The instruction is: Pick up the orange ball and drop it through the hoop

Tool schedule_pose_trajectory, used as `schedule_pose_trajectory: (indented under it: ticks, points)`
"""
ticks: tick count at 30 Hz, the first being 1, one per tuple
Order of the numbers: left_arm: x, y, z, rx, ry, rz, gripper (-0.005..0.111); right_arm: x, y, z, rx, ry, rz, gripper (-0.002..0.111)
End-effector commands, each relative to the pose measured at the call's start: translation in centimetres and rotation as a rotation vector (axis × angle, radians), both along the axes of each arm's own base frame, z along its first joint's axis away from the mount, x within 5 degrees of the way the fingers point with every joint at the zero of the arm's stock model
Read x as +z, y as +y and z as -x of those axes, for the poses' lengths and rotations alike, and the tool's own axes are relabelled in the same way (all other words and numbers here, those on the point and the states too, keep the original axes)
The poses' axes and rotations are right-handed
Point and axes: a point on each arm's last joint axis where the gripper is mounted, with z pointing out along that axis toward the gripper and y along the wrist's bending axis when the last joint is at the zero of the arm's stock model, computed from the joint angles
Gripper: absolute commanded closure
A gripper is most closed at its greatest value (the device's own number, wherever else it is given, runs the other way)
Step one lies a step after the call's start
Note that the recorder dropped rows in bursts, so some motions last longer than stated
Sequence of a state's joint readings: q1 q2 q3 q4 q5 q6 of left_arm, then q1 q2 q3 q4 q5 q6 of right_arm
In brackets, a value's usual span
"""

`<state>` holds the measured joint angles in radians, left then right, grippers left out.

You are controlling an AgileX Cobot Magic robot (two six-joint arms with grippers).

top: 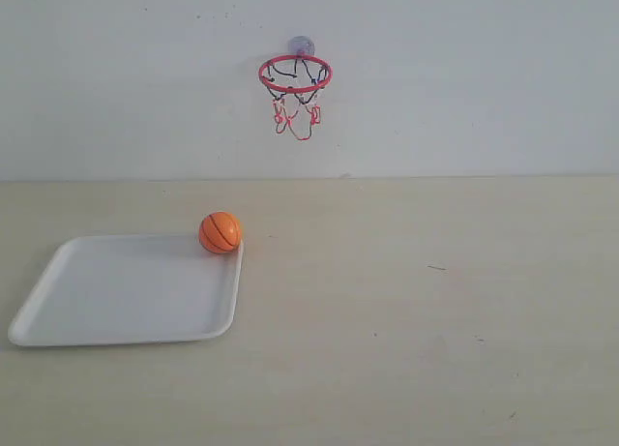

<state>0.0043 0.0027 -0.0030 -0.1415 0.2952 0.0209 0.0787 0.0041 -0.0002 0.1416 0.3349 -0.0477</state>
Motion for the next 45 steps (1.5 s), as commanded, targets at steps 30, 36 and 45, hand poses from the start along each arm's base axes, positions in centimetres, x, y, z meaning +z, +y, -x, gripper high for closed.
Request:
schedule_pose_trajectory:
  ticks: [30, 36, 45]
  points:
    - [-0.1, 0.0, 0.0, -0.003, 0.001, 0.003, 0.103, 0.0, 0.0, 0.0, 0.002, -0.006, 0.001, 0.109]
    - [0.2, 0.0, 0.0, 0.001, -0.029, 0.003, 0.103, 0.0, 0.0, 0.0, 0.002, -0.006, 0.001, 0.109]
    - [4.0, 0.6, 0.1, 0.061, -0.457, 0.012, 0.103, 0.0, 0.0, 0.0, 0.002, -0.006, 0.001, 0.109]
